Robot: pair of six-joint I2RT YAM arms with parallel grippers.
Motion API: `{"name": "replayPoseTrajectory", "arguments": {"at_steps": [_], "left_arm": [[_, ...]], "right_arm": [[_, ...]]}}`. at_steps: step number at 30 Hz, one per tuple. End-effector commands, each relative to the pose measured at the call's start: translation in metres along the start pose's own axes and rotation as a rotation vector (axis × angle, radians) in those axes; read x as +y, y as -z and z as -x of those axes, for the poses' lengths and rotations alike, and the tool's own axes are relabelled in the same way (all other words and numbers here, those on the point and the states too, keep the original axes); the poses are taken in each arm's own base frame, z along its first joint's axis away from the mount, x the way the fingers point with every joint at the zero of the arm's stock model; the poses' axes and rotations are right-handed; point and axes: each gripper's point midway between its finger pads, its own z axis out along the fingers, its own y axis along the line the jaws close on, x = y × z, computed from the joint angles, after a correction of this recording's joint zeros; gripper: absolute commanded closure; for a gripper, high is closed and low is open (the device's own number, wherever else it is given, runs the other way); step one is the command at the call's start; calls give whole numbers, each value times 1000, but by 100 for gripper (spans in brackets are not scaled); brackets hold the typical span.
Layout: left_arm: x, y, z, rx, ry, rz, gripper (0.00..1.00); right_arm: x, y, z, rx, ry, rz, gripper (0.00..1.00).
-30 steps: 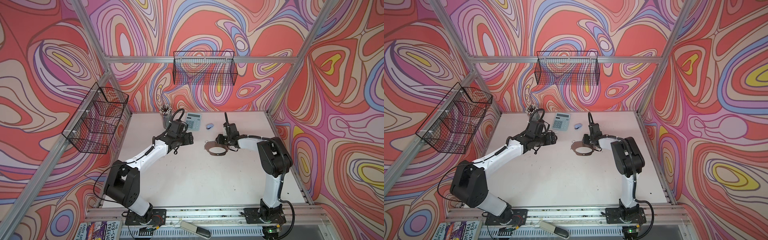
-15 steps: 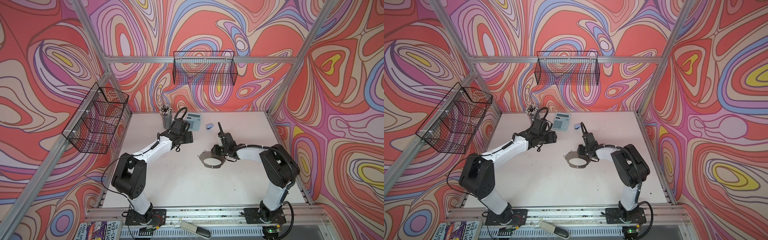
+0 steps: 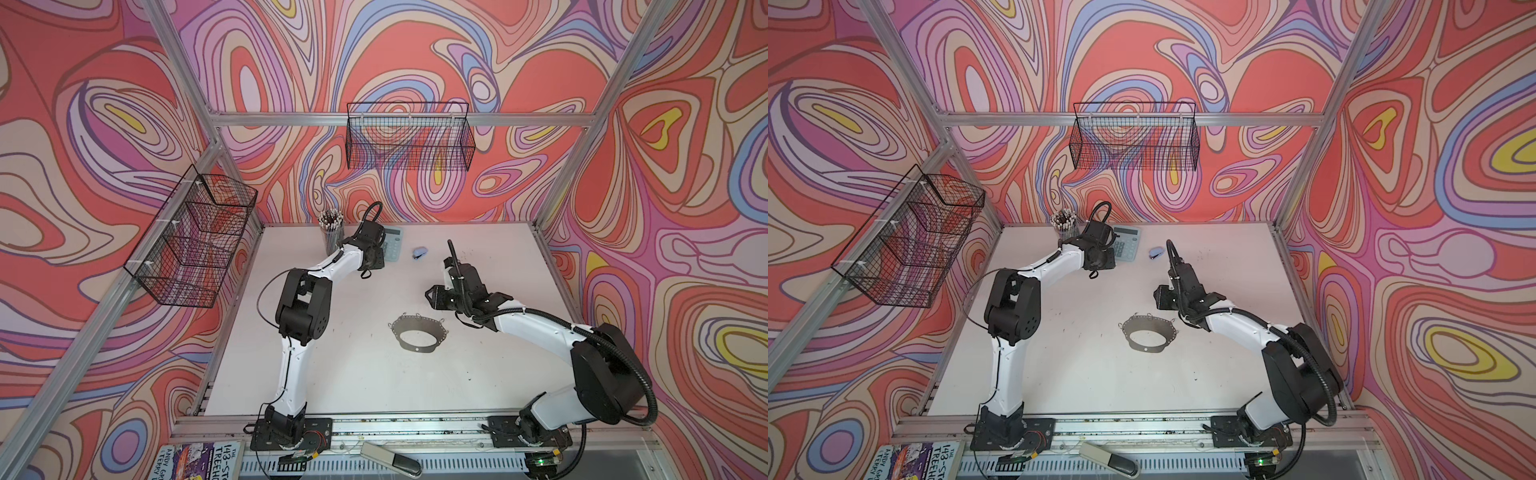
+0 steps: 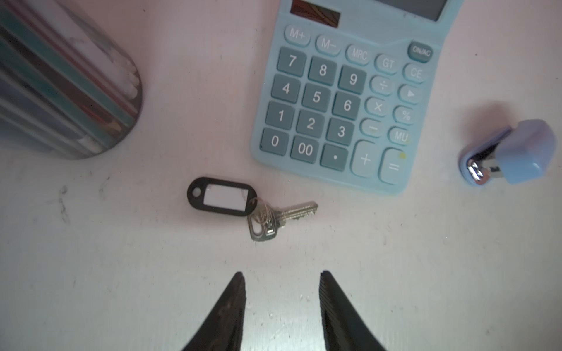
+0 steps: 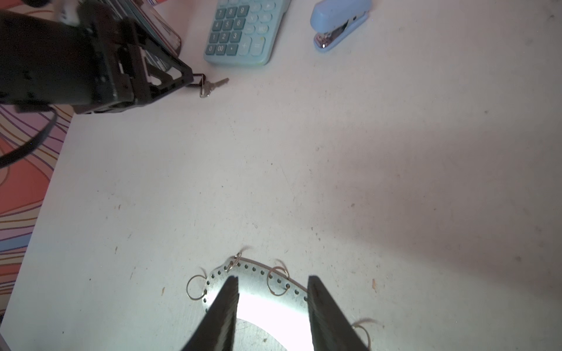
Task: Attach keys to a key ring
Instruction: Move the keyring to the center of the table, then pick up the key from the top-center of the table.
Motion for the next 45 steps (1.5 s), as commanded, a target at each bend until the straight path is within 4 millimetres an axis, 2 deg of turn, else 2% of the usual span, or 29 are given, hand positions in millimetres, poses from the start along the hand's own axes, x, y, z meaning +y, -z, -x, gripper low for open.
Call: {"name": "replayPoseTrajectory", "arguments": {"at_steps": [1,6,8,15,17,25,29,31,33,36,39,42,45], "left_arm": [[14,-11,-6,62,-54,86,61],[20,-30,-4,97,-73,124,63],[23,-33,-5,103,-79,140,68],[31,-40,-8,120,-103,170,69],[30,-42,-8,121,-113,168,72],[29,-50,-8,129,-133,169,75],[29,-51,-6,123,-133,167,82],[27,-50,-5,119,-131,158,92],[26,-46,-2,114,-127,151,100],[24,-33,4,96,-124,141,100],[13,-9,12,59,-133,98,100],[-13,22,17,6,-163,20,100],[-47,52,11,-10,-198,-76,100]], "right_arm": [[-3,8,4,-6,-8,-28,60],[-2,16,9,-24,-7,-33,59],[-2,18,12,-36,-4,-38,59],[-3,20,13,-42,-1,-45,58],[-4,19,11,-38,-1,-43,58],[-7,14,1,-10,2,-46,58],[-10,11,-8,14,18,-44,58],[-14,7,-17,44,27,-52,58],[-18,3,-28,77,35,-57,58],[-24,-1,-42,111,35,-60,58],[-30,3,-47,107,23,-79,57],[-37,14,-40,53,-3,-120,57],[-46,34,-27,-32,-41,-176,57]]}}
